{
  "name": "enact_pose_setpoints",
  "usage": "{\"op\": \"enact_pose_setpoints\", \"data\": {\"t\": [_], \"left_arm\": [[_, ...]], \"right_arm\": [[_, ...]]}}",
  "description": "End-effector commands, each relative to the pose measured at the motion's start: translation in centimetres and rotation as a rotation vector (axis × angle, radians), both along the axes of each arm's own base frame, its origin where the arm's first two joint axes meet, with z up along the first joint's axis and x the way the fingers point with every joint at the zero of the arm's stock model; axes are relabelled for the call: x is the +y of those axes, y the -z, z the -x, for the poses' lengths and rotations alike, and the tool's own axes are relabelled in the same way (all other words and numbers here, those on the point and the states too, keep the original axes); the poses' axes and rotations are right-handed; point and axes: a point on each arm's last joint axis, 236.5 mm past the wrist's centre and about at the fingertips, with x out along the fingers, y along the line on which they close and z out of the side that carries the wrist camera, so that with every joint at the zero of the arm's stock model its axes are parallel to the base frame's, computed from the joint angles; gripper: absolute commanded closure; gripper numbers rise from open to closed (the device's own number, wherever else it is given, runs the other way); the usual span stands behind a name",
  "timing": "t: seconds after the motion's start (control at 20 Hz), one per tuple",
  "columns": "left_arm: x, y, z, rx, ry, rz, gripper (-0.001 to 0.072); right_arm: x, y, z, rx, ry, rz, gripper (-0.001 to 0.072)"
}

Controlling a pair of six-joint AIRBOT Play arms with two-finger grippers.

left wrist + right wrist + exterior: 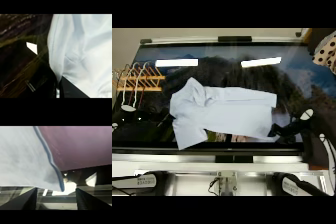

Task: Fold the shirts.

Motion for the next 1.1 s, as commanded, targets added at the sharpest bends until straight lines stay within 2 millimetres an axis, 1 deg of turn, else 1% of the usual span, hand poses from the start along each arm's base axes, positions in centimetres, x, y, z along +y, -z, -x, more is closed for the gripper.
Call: {"op": "enact_pose_setpoints", "data": {"t": [0.0,0.05,0.2,0.25,0.35,0.4,0.45,0.5,0.55,0.6,0.65,0.7,0.75,0.8,0.85,0.9,0.95,1.0,1.05], "left_arm": [[-0.5,-0.7,0.2,-0.002,0.015,0.018,0.0667],[-0.4,-0.8,0.2,-0.005,0.015,0.017,0.0667],[-0.4,-1.1,0.1,-0.015,0.015,0.014,0.0667],[-0.4,-1.2,0.1,-0.018,0.015,0.013,0.0667],[-0.5,-1.6,0.0,-0.024,0.020,0.015,0.0667],[-0.6,-2.2,-0.1,-0.031,0.031,0.020,0.0667],[-0.6,-3.4,-0.6,-0.057,0.043,0.019,0.0668],[-0.4,-5.2,-1.5,-0.104,0.052,0.008,0.0669],[-0.1,-8.2,-2.9,-0.183,0.062,-0.015,0.0669],[0.4,-12.8,-4.7,-0.305,0.067,-0.055,0.0669],[0.9,-18.8,-6.5,-0.465,0.056,-0.100,0.0669],[1.3,-27.0,-7.9,-0.677,0.028,-0.163,0.0669],[1.7,-36.4,-7.8,-0.909,-0.009,-0.243,0.0669],[1.8,-45.5,-6.1,-1.127,-0.059,-0.313,0.0669],[1.6,-54.2,-2.7,-1.341,-0.122,-0.370,0.0669],[0.9,-62.2,2.3,-1.556,-0.177,-0.424,0.0669],[-0.1,-67.8,7.5,-1.725,-0.219,-0.457,0.0669],[-1.5,-71.9,12.9,-1.862,-0.251,-0.465,0.0669],[-2.8,-74.2,17.5,-1.952,-0.268,-0.457,0.0669]], "right_arm": [[0.7,0.8,-2.6,-0.103,0.090,-0.024,0.0126],[0.9,0.7,-2.9,-0.114,0.100,-0.030,0.0128],[1.1,0.6,-3.3,-0.127,0.116,-0.042,0.0309],[1.6,0.5,-3.4,-0.131,0.108,-0.053,0.0409],[3.1,0.2,-3.2,-0.145,0.034,-0.074,0.0649],[3.9,-0.1,-3.2,-0.157,-0.020,-0.088,0.0651],[4.6,-0.8,-3.3,-0.176,-0.091,-0.098,0.0652],[5.1,-2.4,-4.1,-0.221,-0.151,-0.101,0.0653],[5.0,-4.8,-5.8,-0.298,-0.185,-0.086,0.0653],[4.5,-8.2,-8.2,-0.409,-0.204,-0.054,0.0653],[3.7,-13.4,-11.2,-0.576,-0.225,0.004,0.0653],[2.8,-19.8,-13.6,-0.768,-0.254,0.074,0.0653],[1.6,-27.4,-15.3,-0.976,-0.263,0.176,0.0652],[0.4,-36.7,-15.5,-1.215,-0.243,0.292,0.0652],[-0.4,-45.3,-14.1,-1.430,-0.210,0.389,0.0652],[-1.2,-53.2,-11.0,-1.630,-0.168,0.494,0.0653],[-1.7,-59.2,-7.3,-1.776,-0.124,0.571,0.0653],[-2.1,-62.8,-3.9,-1.859,-0.089,0.626,0.0653],[-2.2,-65.1,-0.7,-1.916,-0.064,0.657,0.0653]]}}
